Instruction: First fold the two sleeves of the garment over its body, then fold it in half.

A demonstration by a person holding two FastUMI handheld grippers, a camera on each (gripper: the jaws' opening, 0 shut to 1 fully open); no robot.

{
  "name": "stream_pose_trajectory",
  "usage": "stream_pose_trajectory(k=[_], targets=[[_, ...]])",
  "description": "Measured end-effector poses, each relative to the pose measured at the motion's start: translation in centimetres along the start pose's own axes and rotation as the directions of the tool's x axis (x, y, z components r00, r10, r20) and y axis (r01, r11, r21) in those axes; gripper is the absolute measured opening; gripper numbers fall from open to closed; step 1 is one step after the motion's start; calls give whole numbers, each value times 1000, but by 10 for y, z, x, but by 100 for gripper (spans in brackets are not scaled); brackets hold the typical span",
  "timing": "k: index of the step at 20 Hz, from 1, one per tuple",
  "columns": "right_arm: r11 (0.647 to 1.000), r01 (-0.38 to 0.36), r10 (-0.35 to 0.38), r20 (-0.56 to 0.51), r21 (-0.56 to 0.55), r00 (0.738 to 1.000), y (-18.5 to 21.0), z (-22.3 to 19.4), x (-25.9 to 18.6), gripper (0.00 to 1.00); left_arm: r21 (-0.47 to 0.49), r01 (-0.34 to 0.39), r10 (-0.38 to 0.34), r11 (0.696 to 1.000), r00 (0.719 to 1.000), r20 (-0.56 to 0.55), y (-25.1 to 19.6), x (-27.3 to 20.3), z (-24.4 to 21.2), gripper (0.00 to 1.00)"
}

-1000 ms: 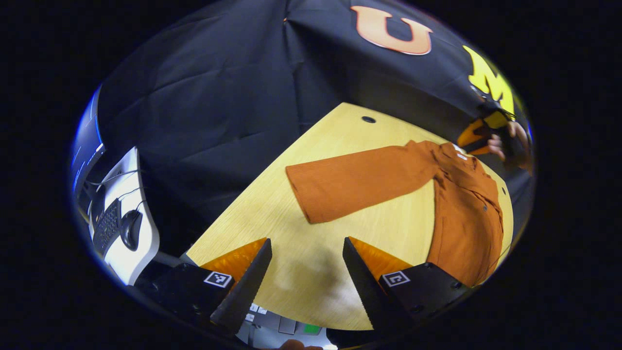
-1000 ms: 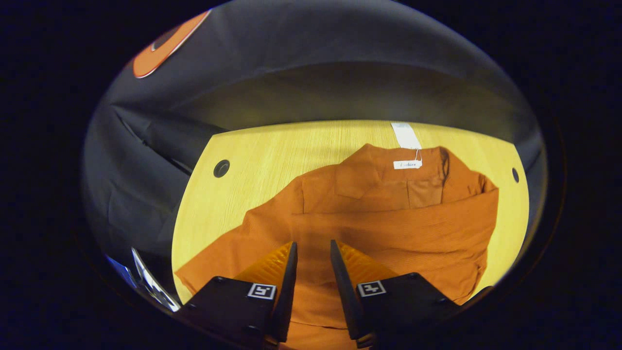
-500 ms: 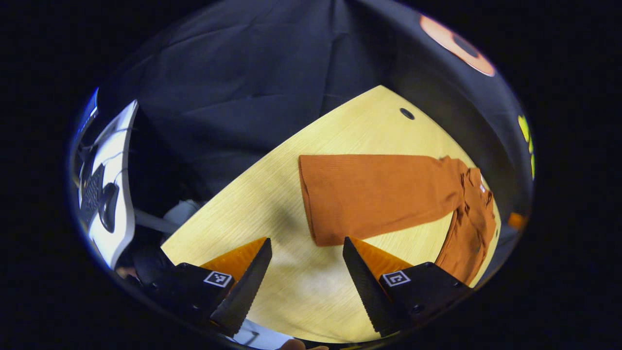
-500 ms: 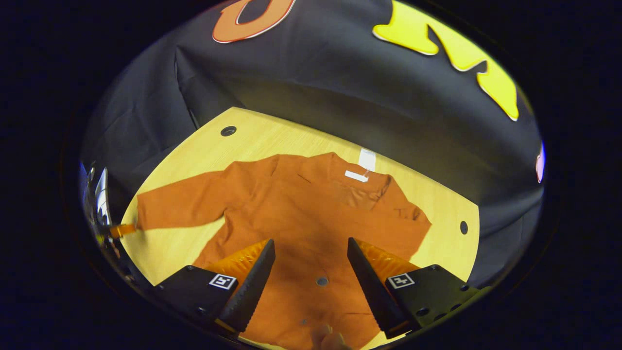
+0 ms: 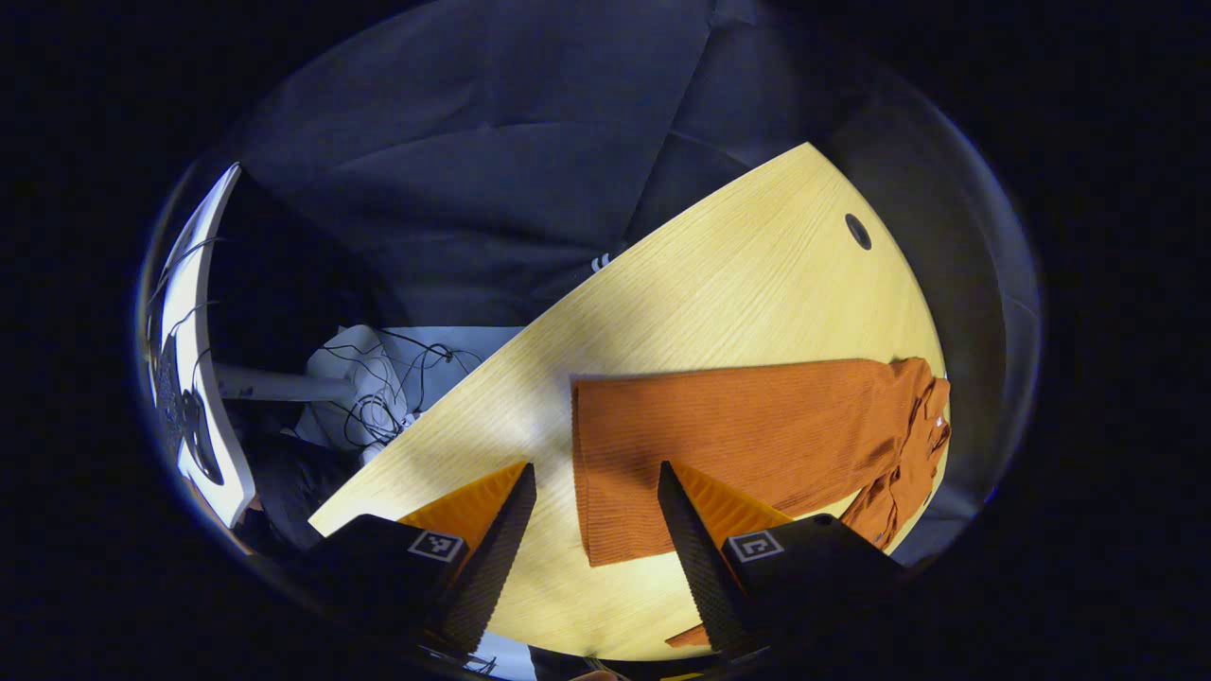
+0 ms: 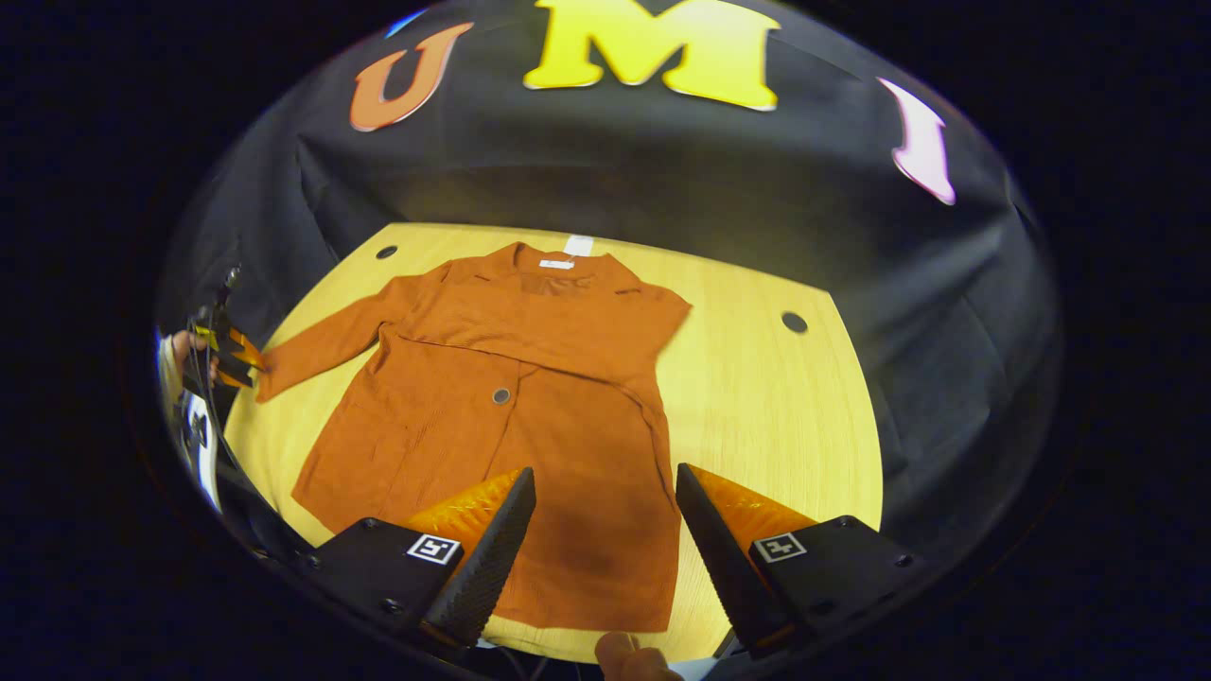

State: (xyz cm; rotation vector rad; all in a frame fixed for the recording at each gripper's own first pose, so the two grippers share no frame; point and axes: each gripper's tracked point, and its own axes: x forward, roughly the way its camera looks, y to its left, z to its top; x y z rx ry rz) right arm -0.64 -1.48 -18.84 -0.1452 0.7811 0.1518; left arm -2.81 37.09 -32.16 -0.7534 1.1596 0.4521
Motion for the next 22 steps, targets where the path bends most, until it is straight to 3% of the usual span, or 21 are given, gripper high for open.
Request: stream_pose_trajectory(k=[3, 8, 9, 14, 16, 17, 19, 22], targets=[[996, 32, -33, 11, 80, 999, -27, -23, -24, 96, 2, -37, 37, 999, 999, -30, -3, 4, -1, 71], [989, 55, -63, 49, 139, 997, -49, -30, -65, 96, 5, -151, 151, 988, 982, -116, 4, 5, -2, 66], [987, 81, -89, 48, 139, 995, -57, -33, -68, 96, 4, -155, 154, 988, 979, -130, 4, 5, -2, 48], [983, 108, -110, 5, 147, 994, -71, -58, -80, 95, 3, -153, 152, 988, 977, -149, -4, 7, 0, 37], [980, 116, -118, 8, 160, 993, -76, -62, -78, 96, 3, -135, 134, 991, 980, -150, -12, 10, 0, 28], [974, 132, -136, 10, 184, 991, -86, -65, -78, 96, 4, -162, 160, 987, 975, -152, -11, 10, -1, 12], [968, 123, -126, 1, 217, 992, -92, -70, -79, 96, 40, -195, 199, 980, 967, -156, -9, 7, -1, 8], [963, 130, -135, 2, 234, 991, -104, -75, -75, 96, 35, -189, 192, 981, 967, -168, -23, 3, -7, 8]])
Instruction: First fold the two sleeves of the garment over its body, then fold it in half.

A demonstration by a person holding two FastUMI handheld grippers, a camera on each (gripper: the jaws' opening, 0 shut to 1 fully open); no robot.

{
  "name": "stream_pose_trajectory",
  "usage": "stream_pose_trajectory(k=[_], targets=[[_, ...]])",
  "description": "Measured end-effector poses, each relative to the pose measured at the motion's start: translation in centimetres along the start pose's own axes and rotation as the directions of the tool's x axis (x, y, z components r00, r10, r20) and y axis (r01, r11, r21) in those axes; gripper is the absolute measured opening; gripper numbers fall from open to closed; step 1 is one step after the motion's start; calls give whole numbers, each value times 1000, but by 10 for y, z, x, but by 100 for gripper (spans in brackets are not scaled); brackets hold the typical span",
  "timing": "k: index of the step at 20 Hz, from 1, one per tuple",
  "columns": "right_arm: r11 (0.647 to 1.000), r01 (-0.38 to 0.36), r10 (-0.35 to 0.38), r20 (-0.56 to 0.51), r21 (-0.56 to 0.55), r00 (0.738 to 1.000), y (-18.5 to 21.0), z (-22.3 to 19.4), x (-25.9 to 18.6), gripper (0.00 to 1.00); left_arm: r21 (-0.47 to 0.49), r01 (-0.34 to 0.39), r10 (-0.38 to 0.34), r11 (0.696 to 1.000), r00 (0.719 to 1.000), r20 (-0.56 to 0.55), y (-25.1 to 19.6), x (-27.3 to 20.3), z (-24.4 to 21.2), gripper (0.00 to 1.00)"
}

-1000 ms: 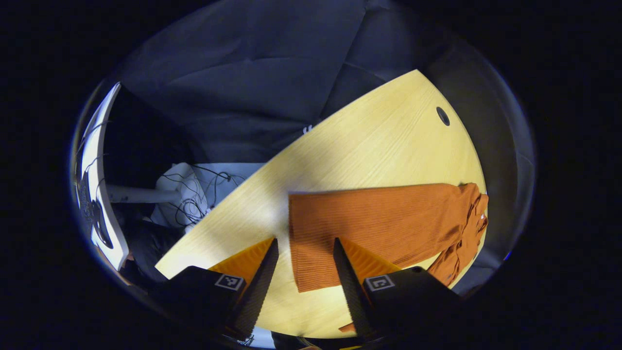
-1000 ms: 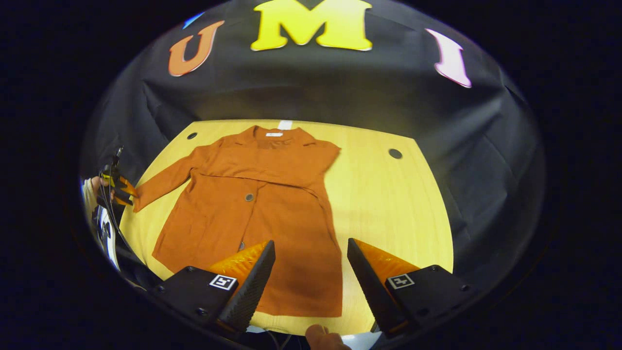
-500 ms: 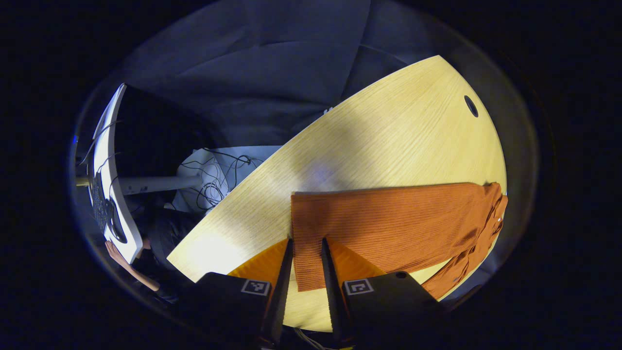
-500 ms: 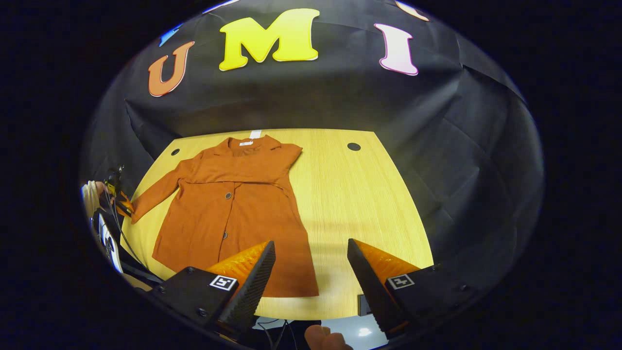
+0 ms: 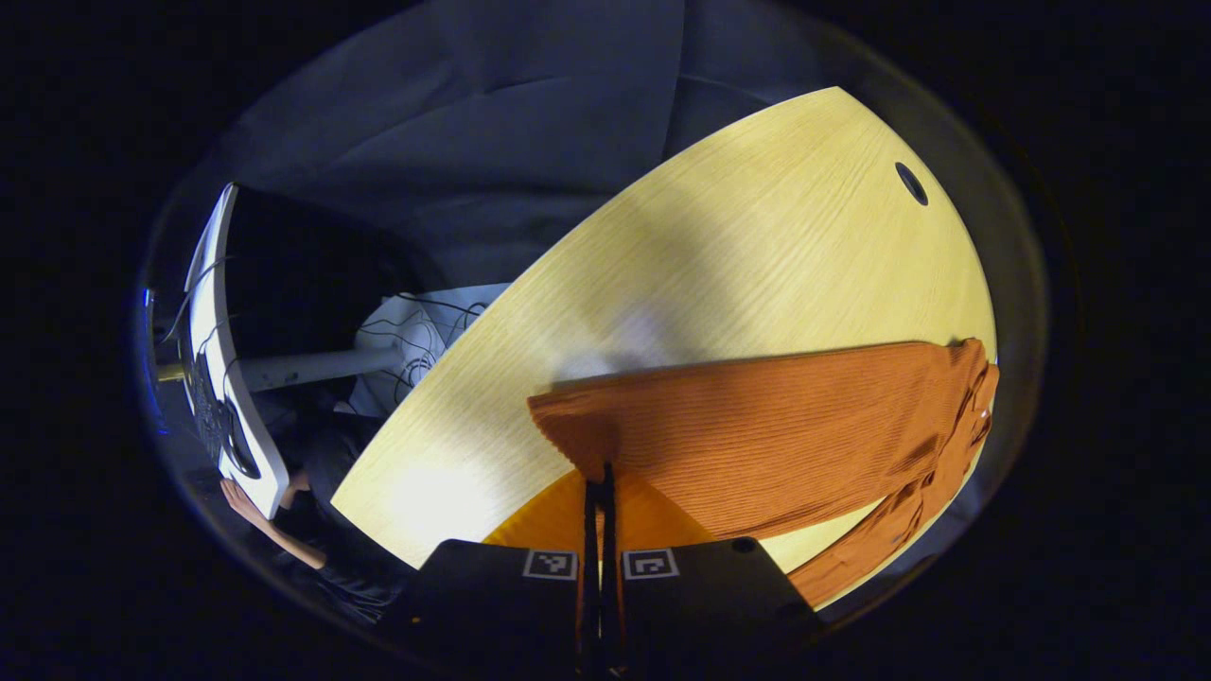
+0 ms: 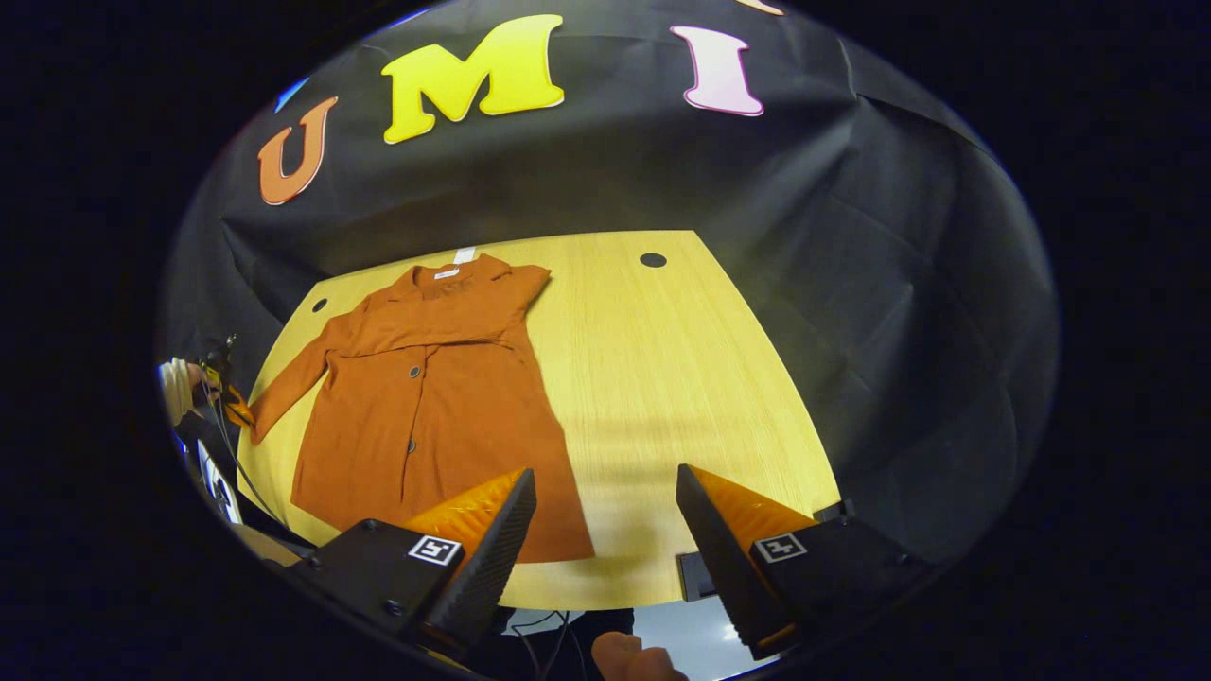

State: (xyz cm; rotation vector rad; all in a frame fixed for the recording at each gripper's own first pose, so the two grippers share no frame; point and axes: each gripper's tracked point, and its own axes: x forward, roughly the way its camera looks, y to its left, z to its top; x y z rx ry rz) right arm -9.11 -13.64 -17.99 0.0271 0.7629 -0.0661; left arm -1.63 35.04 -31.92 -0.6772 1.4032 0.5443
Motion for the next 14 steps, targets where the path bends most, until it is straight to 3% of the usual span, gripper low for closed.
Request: stream_pose_trajectory(k=[2, 6, 14], targets=[[1000, -7, 7, -1, 10, 1000, -4, -2, 4, 96, 11, 20, -20, 1000, 999, 27, -14, -13, 3, 3], [1000, -29, 29, -9, 2, 1000, -12, -6, 13, 96, 44, 85, -89, 995, 991, 104, -67, -61, 11, 3], [996, -79, 79, 2, 48, 997, -53, 3, 33, 95, 243, 107, -158, 964, 967, 201, -220, -133, -9, 3]])
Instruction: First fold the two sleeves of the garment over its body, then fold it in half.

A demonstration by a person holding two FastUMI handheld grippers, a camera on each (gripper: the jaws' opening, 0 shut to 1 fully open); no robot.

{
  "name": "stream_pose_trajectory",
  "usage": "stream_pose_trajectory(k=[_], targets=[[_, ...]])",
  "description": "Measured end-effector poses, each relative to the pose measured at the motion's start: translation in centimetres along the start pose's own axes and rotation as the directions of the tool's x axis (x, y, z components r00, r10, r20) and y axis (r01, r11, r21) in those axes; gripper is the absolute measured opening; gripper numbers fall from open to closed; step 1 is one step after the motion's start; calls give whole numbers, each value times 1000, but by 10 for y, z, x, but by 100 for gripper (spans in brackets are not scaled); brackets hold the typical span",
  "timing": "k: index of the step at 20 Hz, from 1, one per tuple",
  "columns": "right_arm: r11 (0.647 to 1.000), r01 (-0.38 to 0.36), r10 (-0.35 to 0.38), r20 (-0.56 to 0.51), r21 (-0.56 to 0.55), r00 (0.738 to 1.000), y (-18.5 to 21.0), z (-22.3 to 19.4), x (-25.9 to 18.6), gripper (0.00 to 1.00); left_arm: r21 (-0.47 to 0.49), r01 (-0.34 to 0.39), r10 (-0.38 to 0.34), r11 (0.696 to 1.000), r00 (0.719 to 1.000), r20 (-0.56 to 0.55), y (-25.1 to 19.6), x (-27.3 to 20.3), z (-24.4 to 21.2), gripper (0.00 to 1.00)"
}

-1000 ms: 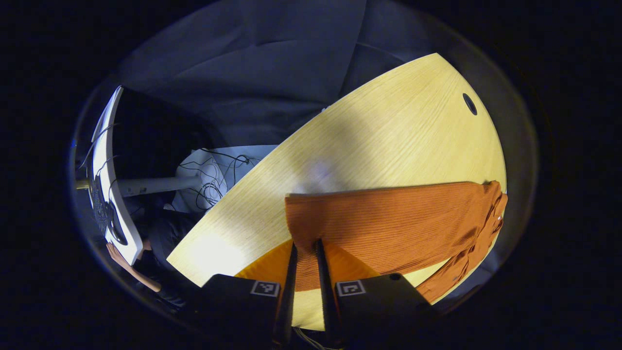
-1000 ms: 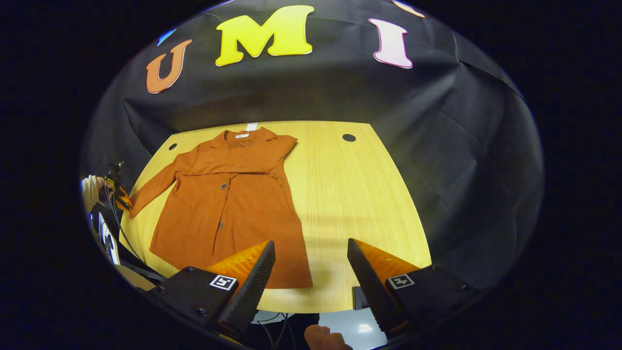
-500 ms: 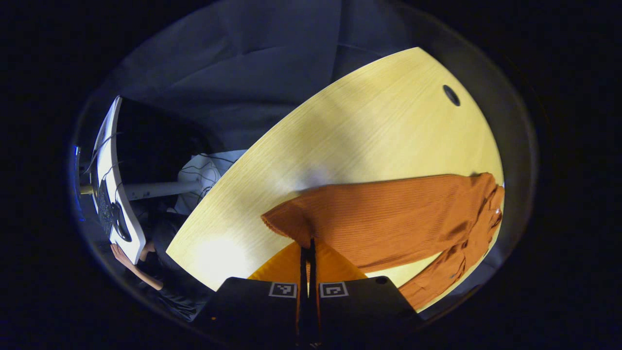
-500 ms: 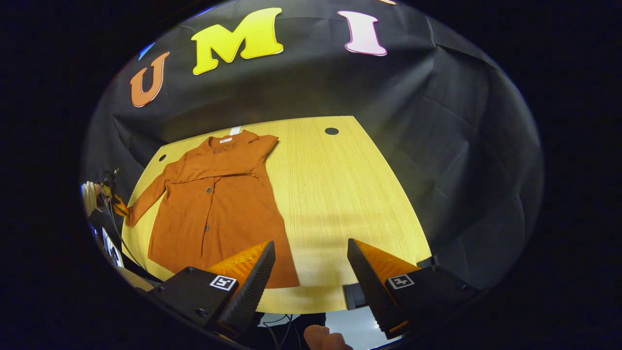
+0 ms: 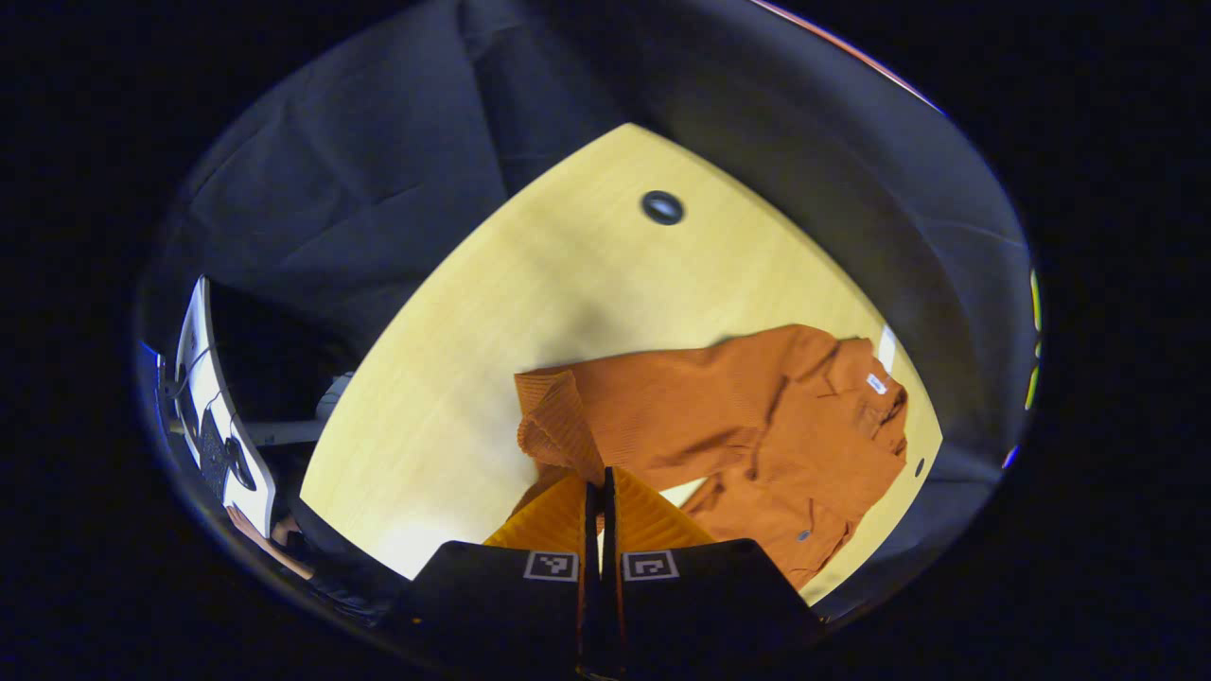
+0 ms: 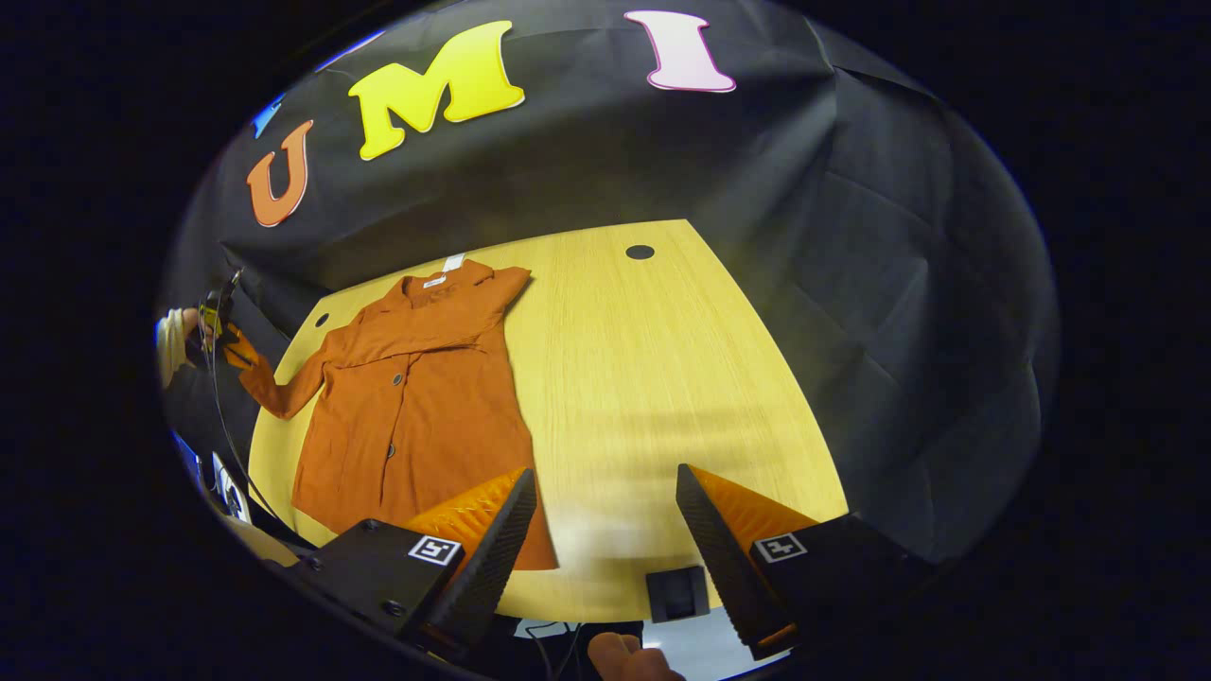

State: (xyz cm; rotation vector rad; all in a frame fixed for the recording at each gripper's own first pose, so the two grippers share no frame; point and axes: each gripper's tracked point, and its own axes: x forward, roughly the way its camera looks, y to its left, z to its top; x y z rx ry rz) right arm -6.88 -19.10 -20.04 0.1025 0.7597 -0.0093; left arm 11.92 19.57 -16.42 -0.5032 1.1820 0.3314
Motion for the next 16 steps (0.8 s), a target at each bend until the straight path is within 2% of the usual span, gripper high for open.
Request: stream_pose_trajectory(k=[4, 7, 11, 12, 16], targets=[[999, 3, -3, -2, 37, 1000, -31, 0, 5, 96, 157, 9, -13, 988, 1000, 19, -93, 1, -9, 3], [998, 16, -15, -11, 56, 1000, -52, -4, 6, 97, 265, 21, -29, 964, 999, 28, -166, 4, -23, 3], [994, 27, -24, -31, 103, 999, -81, -16, 3, 97, 387, 68, -74, 920, 997, 2, -269, 24, -59, 3], [993, 36, -32, -33, 112, 999, -89, -21, 0, 97, 433, 83, -83, 898, 996, -19, -298, 29, -77, 3], [994, 98, -97, -11, 45, 995, -120, -24, -12, 97, 531, 110, -82, 840, 994, -75, -381, 58, -126, 3]])
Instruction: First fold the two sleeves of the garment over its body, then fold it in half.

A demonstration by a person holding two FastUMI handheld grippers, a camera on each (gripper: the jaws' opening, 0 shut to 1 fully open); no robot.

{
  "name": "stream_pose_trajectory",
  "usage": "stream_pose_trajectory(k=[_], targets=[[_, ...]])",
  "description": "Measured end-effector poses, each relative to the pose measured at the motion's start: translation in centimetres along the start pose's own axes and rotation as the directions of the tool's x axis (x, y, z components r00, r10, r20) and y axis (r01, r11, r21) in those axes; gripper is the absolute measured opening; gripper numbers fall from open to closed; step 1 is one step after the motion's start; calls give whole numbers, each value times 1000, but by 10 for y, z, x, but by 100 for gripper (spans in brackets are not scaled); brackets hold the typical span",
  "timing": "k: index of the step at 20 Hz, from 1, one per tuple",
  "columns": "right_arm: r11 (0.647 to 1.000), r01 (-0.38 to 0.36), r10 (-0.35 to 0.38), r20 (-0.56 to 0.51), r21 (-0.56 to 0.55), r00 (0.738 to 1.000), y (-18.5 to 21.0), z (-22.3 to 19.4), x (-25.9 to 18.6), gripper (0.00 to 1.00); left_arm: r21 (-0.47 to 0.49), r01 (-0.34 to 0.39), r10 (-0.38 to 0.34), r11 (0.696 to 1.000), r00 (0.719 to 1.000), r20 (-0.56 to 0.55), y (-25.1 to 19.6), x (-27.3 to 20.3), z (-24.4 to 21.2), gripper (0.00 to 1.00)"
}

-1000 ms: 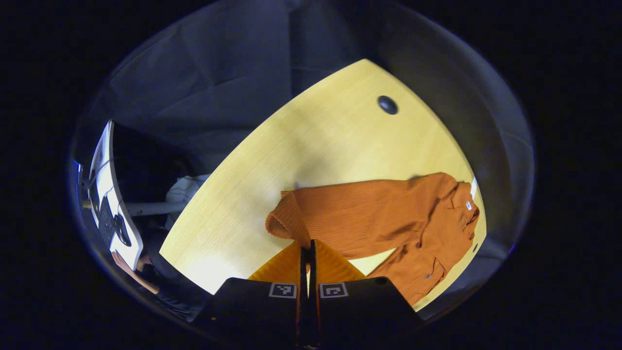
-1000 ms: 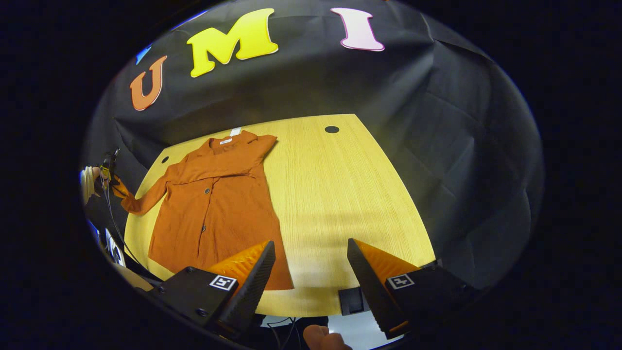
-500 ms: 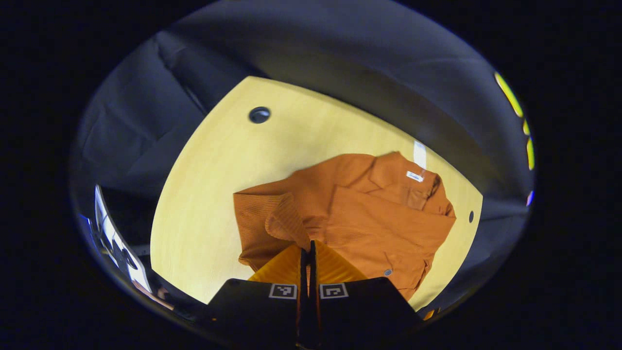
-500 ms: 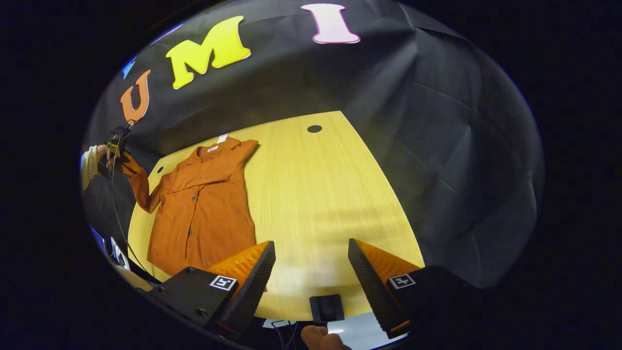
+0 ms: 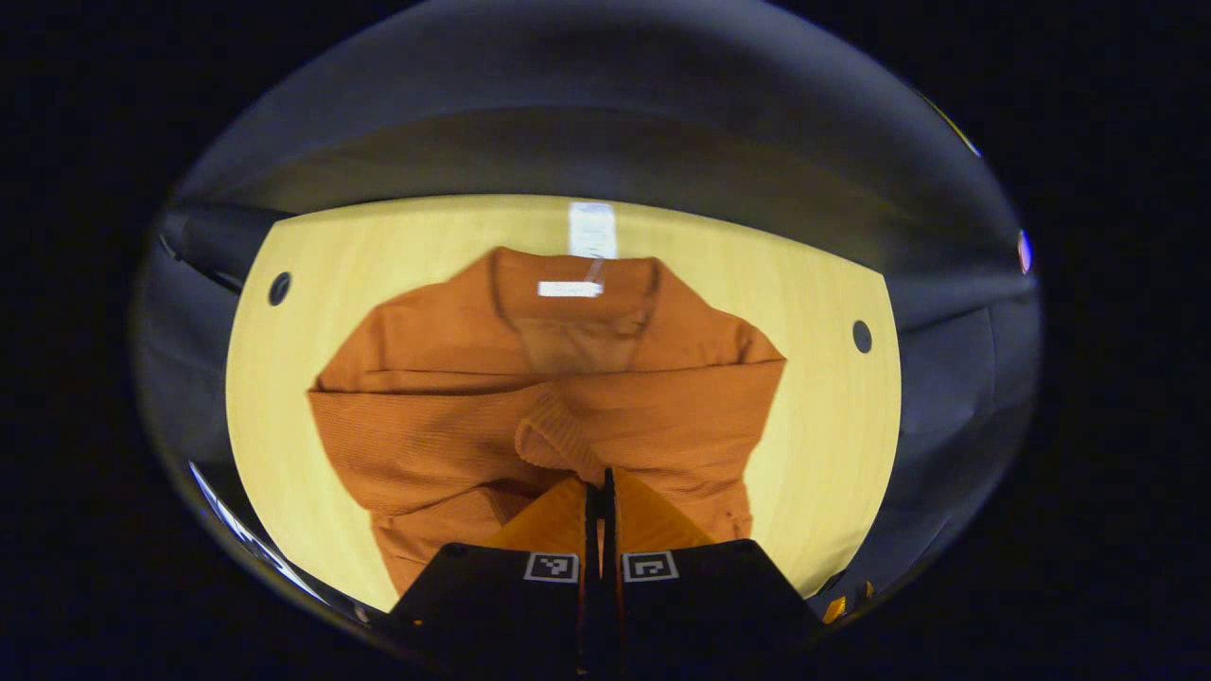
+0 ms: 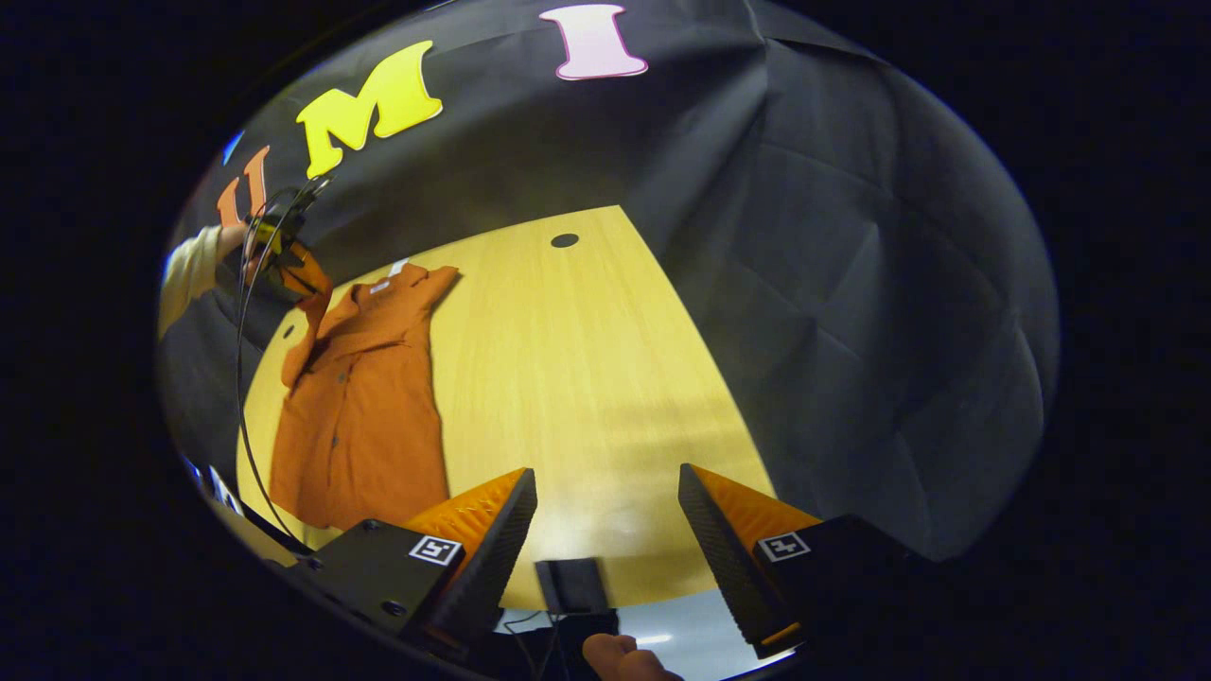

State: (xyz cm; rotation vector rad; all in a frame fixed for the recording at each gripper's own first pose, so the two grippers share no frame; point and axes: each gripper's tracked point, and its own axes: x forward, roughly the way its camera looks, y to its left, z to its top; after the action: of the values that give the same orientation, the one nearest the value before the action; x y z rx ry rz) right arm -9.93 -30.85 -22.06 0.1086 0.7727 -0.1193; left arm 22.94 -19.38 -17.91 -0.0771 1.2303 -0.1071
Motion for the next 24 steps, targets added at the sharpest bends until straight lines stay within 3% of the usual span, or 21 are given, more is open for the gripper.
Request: stream_pose_trajectory(k=[4, 9, 13, 14, 17, 18, 19, 20, 22, 24], targets=[[999, 43, -43, -6, 21, 999, -24, -5, -13, 97, 143, -33, 40, 989, 998, -52, -51, 44, -9, 3], [994, 91, -89, -32, 63, 996, -57, -23, -26, 95, 94, -48, 56, 994, 995, -84, -64, 69, -17, 5], [981, 142, -138, -40, 133, 990, -80, -32, -31, 98, 83, -39, 44, 996, 997, -57, -64, 59, -12, 8], [978, 139, -134, -41, 153, 990, -82, -35, -30, 97, 84, -38, 41, 996, 999, -35, -64, 55, -7, 0], [974, 126, -121, -39, 188, 992, -83, -34, -28, 97, 68, -19, 21, 998, 999, -29, -64, 40, -13, 34], [976, 119, -114, -38, 182, 993, -80, -32, -26, 97, 53, -31, 32, 998, 999, -10, -59, 35, -11, 57], [979, 117, -113, -36, 168, 993, -79, -30, -25, 97, 36, -37, 37, 999, 999, 4, -52, 30, -11, 59], [983, 113, -110, -34, 147, 993, -75, -27, -22, 98, 14, -34, 33, 999, 999, 16, -47, 25, -13, 75], [989, 102, -100, -21, 105, 995, -65, -16, -18, 94, -27, -29, 30, 999, 999, 28, -29, 11, -20, 89], [995, 93, -92, -7, 48, 996, -49, -5, -12, 94, -28, -41, 43, 999, 998, 55, 3, 1, -32, 98]])
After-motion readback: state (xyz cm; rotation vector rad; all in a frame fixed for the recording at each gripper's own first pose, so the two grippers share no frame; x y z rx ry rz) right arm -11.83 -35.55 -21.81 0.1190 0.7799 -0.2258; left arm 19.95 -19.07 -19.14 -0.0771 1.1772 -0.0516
